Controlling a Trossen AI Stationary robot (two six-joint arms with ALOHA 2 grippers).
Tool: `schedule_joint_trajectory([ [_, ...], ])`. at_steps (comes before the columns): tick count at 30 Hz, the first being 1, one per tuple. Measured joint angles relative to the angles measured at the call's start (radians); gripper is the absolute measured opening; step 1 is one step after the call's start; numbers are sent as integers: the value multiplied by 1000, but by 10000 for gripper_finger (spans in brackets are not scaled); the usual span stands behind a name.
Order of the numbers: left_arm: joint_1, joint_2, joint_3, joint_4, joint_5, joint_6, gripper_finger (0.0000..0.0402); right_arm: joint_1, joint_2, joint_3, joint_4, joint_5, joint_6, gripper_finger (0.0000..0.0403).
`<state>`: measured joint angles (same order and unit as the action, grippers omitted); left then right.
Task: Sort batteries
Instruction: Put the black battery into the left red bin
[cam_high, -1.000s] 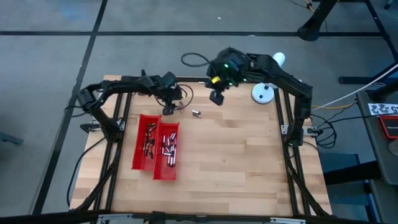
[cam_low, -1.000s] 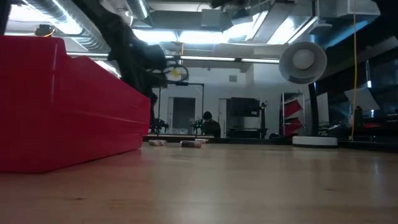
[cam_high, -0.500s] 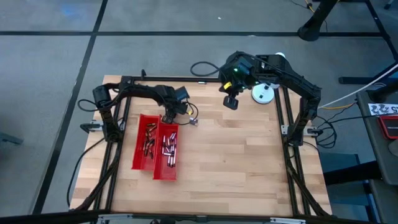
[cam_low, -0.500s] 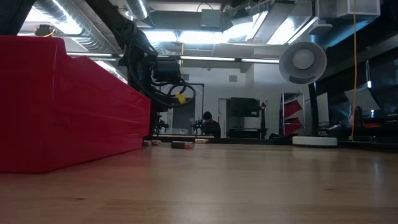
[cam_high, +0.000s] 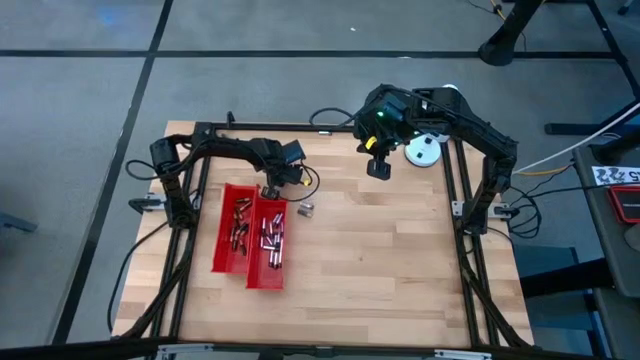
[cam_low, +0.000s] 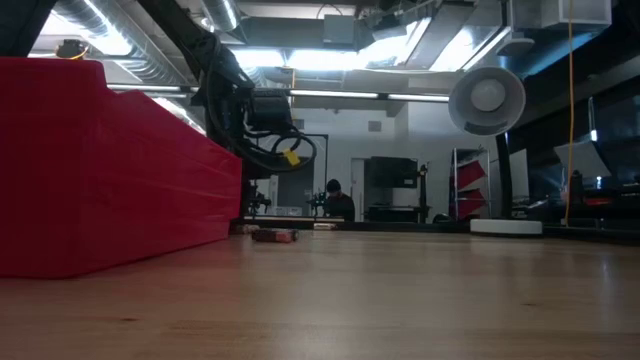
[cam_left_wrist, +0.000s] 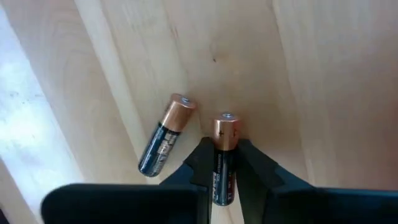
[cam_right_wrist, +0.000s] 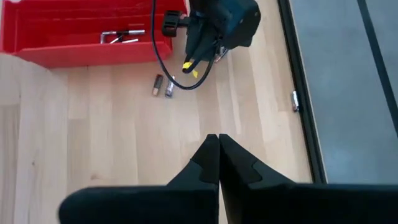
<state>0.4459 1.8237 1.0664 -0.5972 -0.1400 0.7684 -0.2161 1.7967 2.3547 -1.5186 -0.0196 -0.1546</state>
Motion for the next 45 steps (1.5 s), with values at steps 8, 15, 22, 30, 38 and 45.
schedule_joint_trajectory([
  [8, 1, -157, 60, -63, -2, -85, 31, 0, -19, 0, 0, -24, -29, 0],
  [15, 1, -344, 138, -313, 83, -296, 32, 0, -28, 0, -1, -45, -59, 0],
  [22, -12, -543, 146, -564, 290, -719, 32, -23, -28, -3, 9, -126, -100, 0],
  [30, -74, -738, -7, -613, 288, -1123, 32, -34, -28, -78, 66, -198, -178, 0],
  [38, -149, -759, -195, -599, 279, -1378, 33, -34, -27, -173, 74, -293, -264, 0],
  [45, -171, -758, -300, -497, 258, -1505, 34, -38, -38, -249, 93, -381, -364, 0],
])
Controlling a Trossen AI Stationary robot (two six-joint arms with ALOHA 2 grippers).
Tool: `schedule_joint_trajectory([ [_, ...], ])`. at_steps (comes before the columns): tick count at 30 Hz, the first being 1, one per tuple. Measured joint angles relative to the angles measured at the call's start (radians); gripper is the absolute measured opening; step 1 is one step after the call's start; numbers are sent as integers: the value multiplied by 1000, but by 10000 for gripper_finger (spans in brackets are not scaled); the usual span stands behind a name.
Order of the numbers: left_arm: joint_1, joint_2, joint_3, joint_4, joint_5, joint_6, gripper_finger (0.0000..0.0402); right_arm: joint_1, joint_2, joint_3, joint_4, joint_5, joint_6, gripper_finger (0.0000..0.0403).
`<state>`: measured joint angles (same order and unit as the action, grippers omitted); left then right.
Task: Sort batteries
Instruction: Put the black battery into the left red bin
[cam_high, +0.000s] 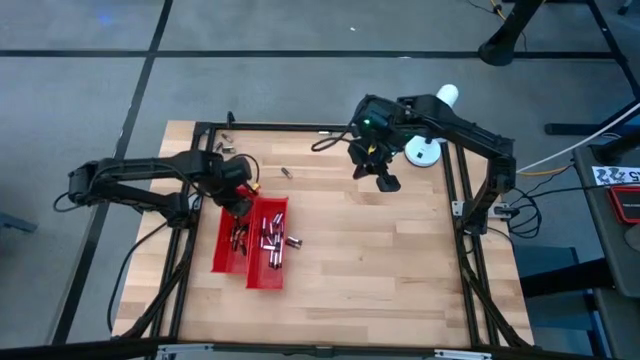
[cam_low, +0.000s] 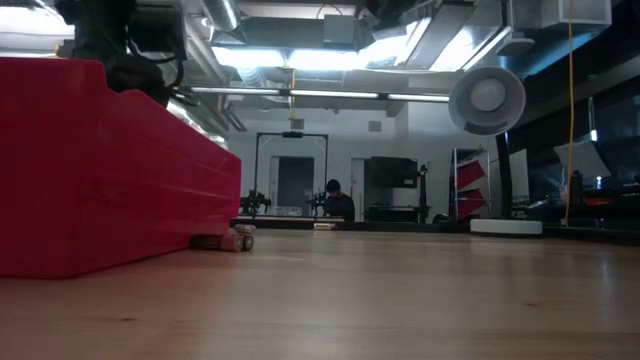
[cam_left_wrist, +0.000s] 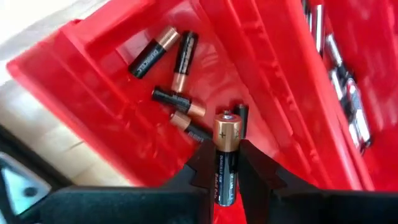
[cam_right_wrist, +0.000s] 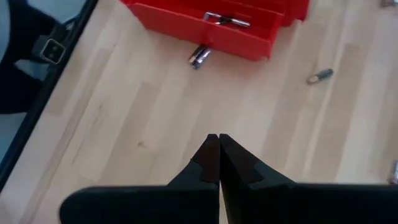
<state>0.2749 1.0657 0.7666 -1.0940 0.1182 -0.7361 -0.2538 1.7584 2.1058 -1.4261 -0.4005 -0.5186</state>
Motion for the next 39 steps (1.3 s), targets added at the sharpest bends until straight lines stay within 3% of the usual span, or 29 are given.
schedule_joint_trajectory([
  [4, 0, 0, -13, 48, -6, -50, 54, -11, 0, -18, 11, -42, -40, 0],
  [9, 0, 0, -13, 66, -6, -30, 108, -20, -1, -19, 15, -54, -36, 0],
  [15, 28, -1, -7, 51, -8, 129, 162, -22, -5, -20, 62, -42, 54, 0],
  [21, 122, -1, 93, 24, -9, 316, 179, -22, -5, -20, 158, -19, 124, 0],
  [27, 282, 0, 258, -5, -58, 504, 180, -50, -5, -20, 189, 19, 200, 2],
  [31, 459, 47, 325, -23, -120, 603, 180, -70, -5, -20, 202, 25, 255, 4],
  [36, 711, 218, 330, -26, -134, 683, 180, -67, -5, -20, 211, 26, 276, 5],
  [39, 795, 351, 332, -10, -133, 706, 180, -66, -5, -20, 212, 26, 294, 5],
])
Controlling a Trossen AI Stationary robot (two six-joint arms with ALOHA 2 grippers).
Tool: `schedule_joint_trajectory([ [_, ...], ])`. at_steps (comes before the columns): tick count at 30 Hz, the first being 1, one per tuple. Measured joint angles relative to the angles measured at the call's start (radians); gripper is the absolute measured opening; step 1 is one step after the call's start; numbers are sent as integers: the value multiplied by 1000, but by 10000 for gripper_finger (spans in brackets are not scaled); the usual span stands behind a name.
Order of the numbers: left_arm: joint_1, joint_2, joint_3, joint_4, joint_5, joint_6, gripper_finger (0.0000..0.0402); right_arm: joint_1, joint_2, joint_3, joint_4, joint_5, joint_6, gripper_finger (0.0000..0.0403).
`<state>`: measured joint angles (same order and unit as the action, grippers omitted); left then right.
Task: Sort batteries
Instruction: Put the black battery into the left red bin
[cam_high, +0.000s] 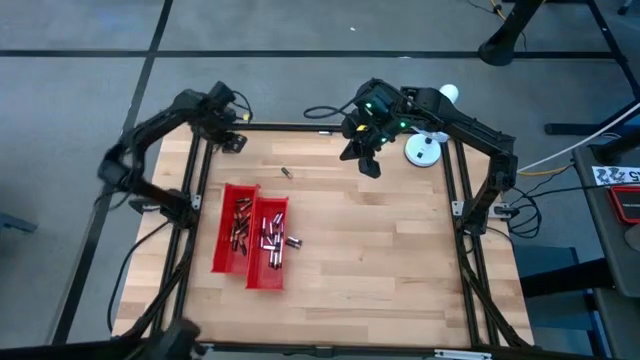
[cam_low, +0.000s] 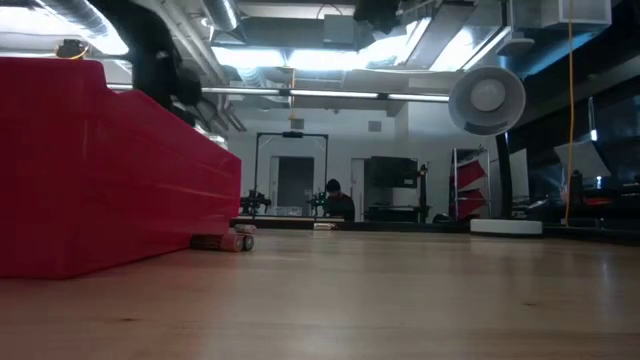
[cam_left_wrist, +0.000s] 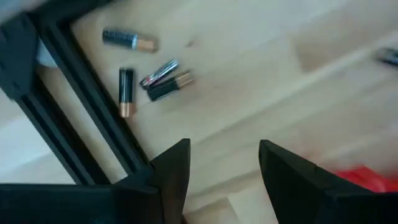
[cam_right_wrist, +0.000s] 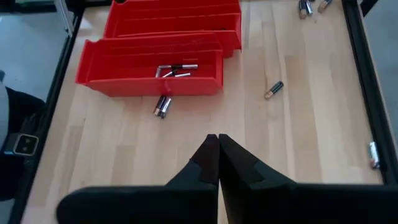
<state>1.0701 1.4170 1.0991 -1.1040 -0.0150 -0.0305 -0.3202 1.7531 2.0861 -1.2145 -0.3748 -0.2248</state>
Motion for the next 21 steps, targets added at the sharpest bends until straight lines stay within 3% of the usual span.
schedule_joint_trajectory([
  [6, -6, 156, 38, 75, -1, -32, 180, 0, 0, 0, -8, 0, 38, 5],
  [9, -7, 188, 47, 138, -7, 21, 180, 0, 0, 0, -19, 0, 49, 5],
  [15, -117, 193, 46, 176, 221, 375, 180, 0, 0, 0, -46, 7, 64, 5],
  [19, -295, 193, 45, 199, 203, 607, 180, 0, 0, 0, -44, 34, 64, 5],
  [21, -390, 193, 45, 242, 135, 712, 180, -1, 0, 0, -43, 35, 64, 5],
])
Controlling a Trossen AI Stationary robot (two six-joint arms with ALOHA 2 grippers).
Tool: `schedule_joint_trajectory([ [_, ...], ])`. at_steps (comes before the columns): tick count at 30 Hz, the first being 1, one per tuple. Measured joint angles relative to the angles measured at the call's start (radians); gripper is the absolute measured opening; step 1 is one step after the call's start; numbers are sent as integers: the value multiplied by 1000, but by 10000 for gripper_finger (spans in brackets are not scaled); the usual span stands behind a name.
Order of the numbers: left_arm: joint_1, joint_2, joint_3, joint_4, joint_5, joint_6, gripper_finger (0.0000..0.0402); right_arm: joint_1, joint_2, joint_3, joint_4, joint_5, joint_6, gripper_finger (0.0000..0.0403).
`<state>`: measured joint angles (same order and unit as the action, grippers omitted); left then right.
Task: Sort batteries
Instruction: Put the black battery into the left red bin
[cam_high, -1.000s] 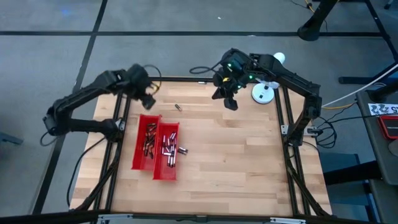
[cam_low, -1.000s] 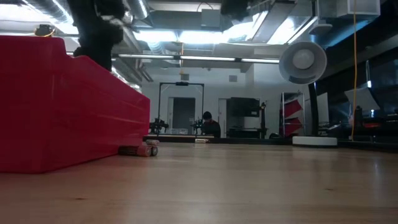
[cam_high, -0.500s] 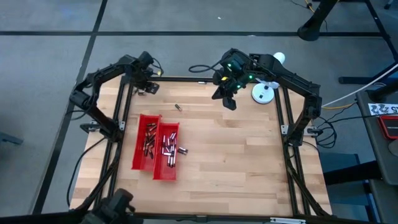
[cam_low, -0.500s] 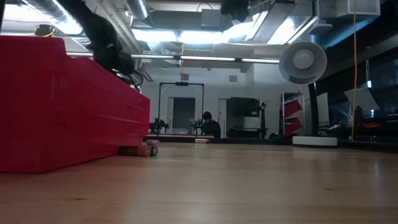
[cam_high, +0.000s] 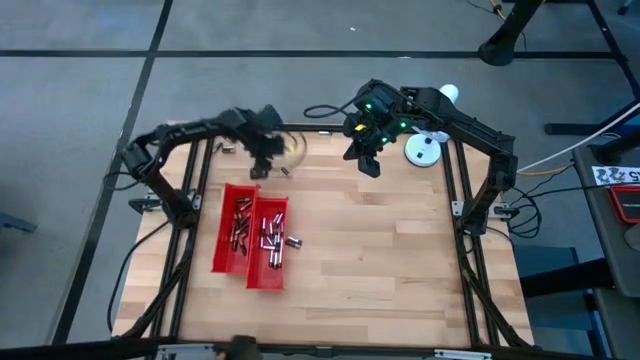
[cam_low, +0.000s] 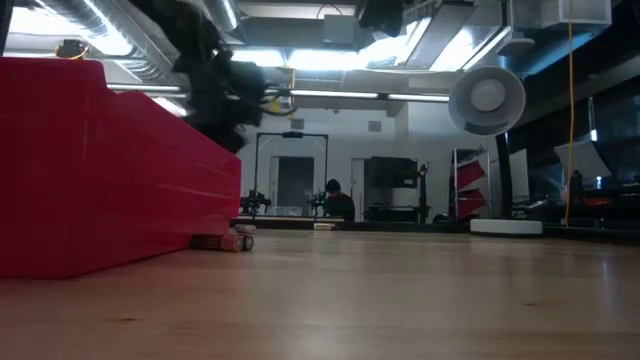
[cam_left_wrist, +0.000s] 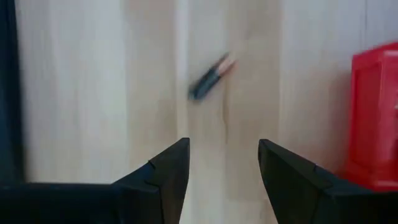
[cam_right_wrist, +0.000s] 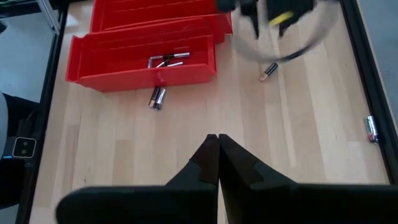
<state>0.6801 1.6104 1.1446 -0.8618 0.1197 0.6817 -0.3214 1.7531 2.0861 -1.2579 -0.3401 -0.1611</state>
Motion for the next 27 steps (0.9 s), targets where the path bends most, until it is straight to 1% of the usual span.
schedule_joint_trajectory([
  [3, -115, 16, 0, 98, -149, 142, 180, 0, 0, 0, 0, 0, 5, 5],
  [5, -154, 41, 0, 159, -203, 175, 180, 1, 0, 0, 0, 0, 12, 5],
  [8, -173, 92, 0, 174, -198, 193, 180, 1, 0, 0, -1, 0, 25, 5],
  [12, -170, 173, 0, 165, -198, 211, 180, 7, 0, 0, -4, 0, 26, 5],
  [17, -171, 242, 0, 188, -198, 212, 180, 8, 0, 0, -5, -7, 26, 5],
  [27, -155, 256, 0, 197, -171, 203, 175, 8, 0, 0, -28, -10, 39, 5],
])
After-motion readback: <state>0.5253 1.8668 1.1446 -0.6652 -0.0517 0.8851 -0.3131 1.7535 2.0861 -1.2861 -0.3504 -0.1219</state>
